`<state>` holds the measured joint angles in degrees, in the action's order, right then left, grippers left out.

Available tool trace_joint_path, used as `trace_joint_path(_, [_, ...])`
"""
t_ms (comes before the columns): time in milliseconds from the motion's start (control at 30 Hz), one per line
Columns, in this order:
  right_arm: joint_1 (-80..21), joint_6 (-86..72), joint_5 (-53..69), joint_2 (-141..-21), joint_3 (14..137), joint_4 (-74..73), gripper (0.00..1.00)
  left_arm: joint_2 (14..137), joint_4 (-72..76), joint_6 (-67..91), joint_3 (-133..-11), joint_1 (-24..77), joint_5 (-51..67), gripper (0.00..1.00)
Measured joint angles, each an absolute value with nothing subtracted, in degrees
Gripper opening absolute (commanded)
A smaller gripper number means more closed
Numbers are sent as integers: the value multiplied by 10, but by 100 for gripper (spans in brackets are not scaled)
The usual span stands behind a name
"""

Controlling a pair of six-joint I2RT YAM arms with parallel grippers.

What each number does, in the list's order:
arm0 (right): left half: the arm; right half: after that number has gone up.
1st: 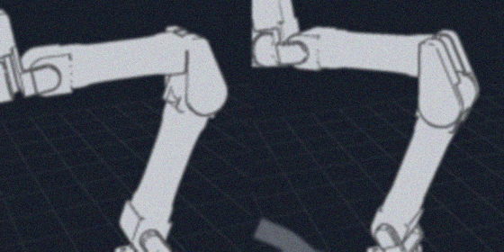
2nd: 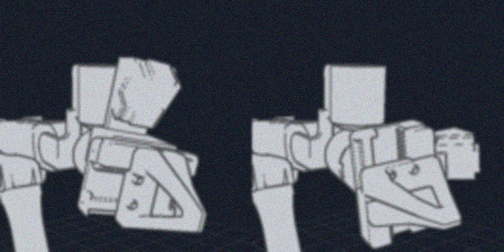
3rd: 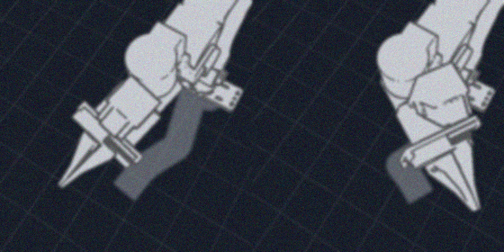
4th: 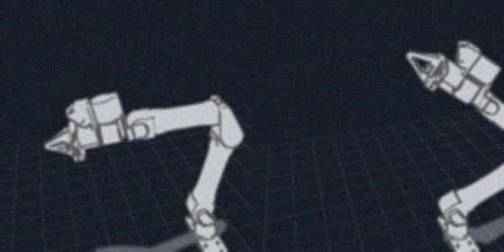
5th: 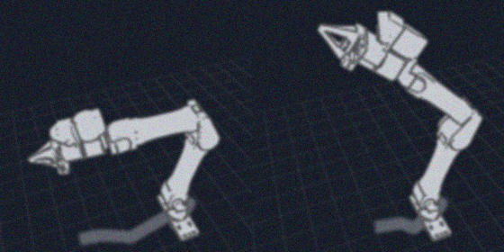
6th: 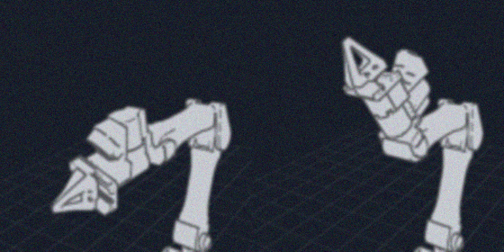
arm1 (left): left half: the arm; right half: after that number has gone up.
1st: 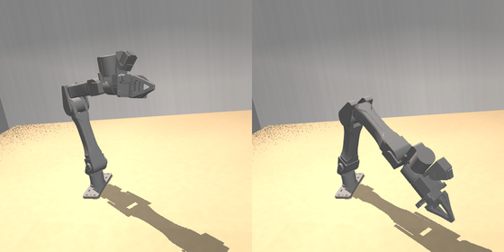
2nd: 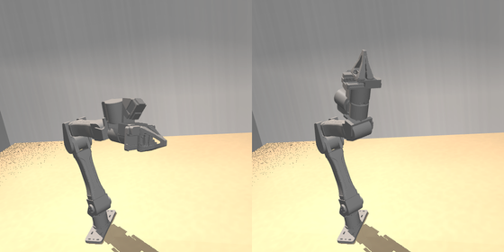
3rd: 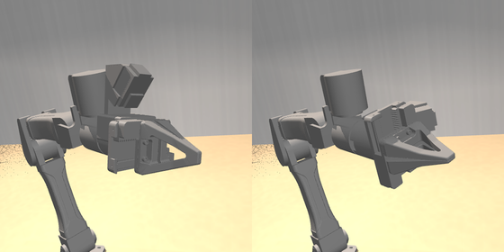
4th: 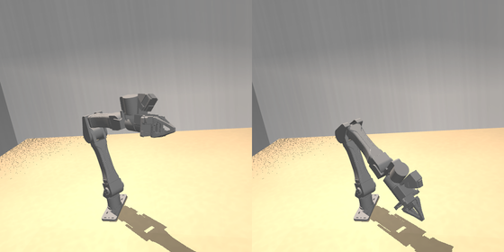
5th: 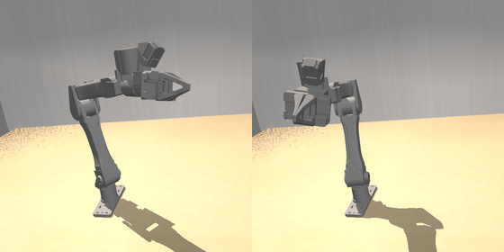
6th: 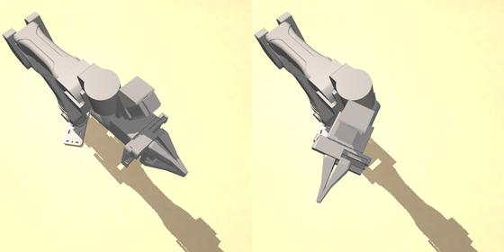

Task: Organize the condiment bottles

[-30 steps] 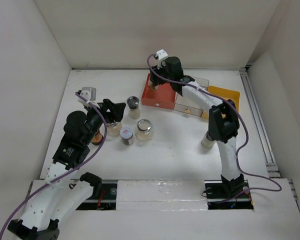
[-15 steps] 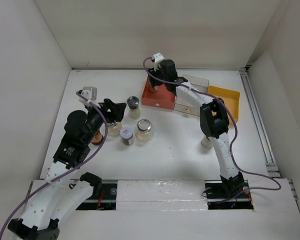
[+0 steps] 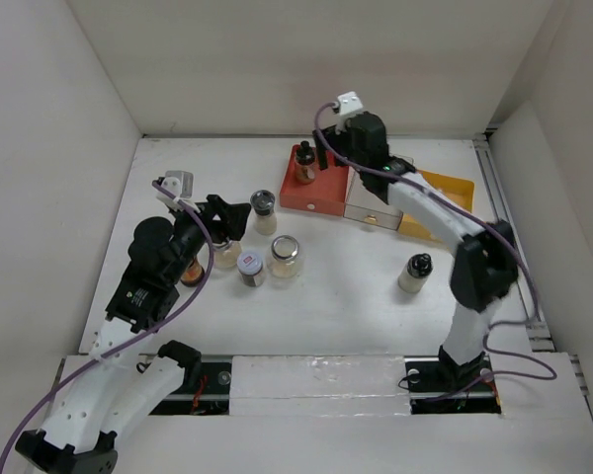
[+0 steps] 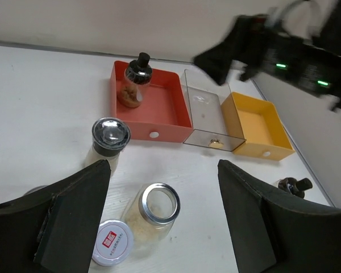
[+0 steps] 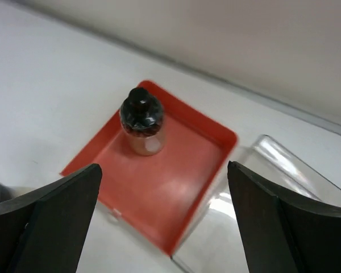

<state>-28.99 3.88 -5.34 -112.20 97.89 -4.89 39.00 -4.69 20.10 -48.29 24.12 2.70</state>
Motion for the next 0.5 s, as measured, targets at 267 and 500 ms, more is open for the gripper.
trace_joint_path(267, [-235,-63,-233,-635,586,-25,100,387,-45,212,-483,241,25,78])
trace_joint_path(500, [-184,-175,-247,-513,431,-213,100,384,-45,215,-483,241,25,79])
